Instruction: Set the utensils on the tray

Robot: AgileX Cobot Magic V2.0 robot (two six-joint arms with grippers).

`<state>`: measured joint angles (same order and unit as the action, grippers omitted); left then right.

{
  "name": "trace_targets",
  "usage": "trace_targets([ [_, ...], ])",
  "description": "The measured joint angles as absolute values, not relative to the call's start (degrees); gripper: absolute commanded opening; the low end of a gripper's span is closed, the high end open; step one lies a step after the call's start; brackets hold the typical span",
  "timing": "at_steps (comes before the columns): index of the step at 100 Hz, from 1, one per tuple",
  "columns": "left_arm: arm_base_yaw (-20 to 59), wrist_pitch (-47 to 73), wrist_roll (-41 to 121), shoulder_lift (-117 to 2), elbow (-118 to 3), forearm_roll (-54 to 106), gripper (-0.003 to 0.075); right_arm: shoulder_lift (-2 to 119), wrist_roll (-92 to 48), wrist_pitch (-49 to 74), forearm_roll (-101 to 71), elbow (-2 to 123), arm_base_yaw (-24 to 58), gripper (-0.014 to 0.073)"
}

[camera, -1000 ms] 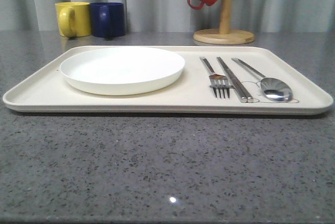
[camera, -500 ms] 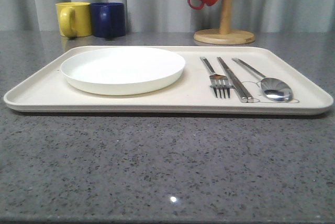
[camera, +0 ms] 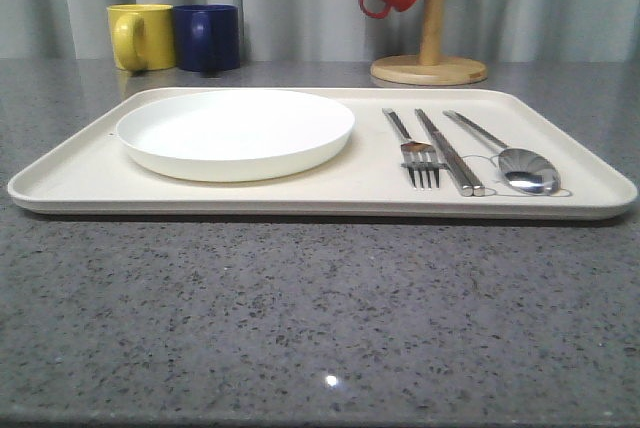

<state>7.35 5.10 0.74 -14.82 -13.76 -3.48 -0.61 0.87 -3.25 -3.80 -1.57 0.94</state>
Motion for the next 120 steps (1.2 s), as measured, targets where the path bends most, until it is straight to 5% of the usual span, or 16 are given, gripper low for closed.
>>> trace_targets([
  [38, 4.07, 5.10, 0.53, 0.25, -0.68, -4.10, -0.0017, -0.61, 0.87, -3.25, -3.80, -1.57, 0.94, -0.0068],
  [120, 3.94, 2.12, 0.53, 0.26, -0.18, -4.10, -0.0017, -0.61, 0.87, -3.25, -3.80, -1.57, 0.94, -0.0068],
])
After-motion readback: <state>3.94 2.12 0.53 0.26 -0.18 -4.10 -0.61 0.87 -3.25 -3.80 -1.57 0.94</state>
